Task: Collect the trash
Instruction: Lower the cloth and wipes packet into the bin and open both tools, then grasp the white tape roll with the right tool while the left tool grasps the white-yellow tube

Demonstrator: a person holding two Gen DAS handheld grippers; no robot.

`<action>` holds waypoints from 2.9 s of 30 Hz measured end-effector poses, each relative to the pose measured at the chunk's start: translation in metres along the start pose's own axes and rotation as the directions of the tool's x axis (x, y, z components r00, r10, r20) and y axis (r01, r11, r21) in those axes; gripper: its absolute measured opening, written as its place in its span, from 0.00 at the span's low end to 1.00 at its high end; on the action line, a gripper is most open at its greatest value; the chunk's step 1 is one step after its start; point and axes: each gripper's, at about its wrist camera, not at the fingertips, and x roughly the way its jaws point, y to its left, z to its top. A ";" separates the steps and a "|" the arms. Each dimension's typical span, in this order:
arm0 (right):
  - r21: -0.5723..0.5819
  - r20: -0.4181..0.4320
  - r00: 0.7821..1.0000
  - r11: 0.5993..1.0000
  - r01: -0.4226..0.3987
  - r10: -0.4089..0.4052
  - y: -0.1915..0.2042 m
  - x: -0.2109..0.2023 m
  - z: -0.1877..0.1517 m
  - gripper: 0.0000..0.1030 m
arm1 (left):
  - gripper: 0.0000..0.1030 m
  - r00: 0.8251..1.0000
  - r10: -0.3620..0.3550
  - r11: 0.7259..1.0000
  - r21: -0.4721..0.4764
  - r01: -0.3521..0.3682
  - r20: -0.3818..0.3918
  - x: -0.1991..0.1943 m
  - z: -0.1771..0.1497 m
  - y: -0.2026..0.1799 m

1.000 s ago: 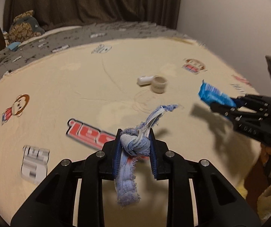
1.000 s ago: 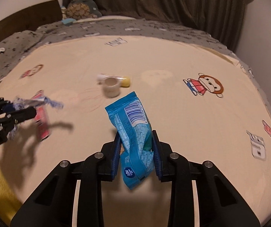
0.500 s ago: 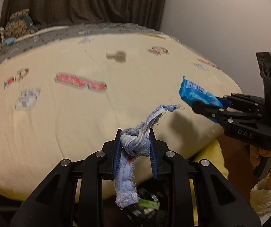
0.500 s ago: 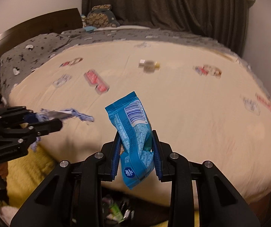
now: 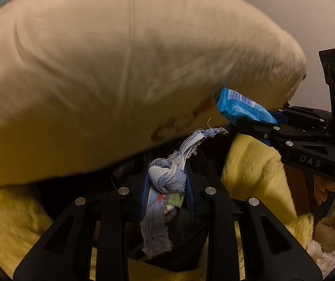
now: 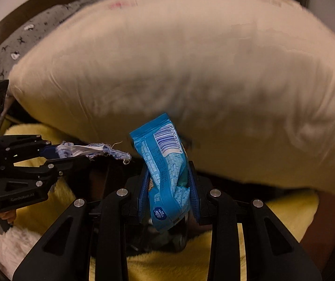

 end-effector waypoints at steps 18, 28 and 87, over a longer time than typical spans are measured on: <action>0.103 -0.203 0.978 0.994 -0.030 0.051 -0.003 0.055 -0.024 0.41 | 0.32 0.974 -0.021 1.000 -0.018 0.017 -0.227 0.071 -0.013 0.009; 0.123 -0.157 0.987 0.992 -0.012 0.031 -0.010 0.039 -0.014 0.52 | 0.53 0.984 -0.011 1.000 -0.031 0.006 -0.176 0.045 -0.011 0.019; 0.033 0.300 0.937 0.984 0.175 -0.177 -0.065 0.002 0.323 0.33 | 0.78 0.956 0.127 0.990 0.026 -0.138 0.265 -0.006 0.337 0.082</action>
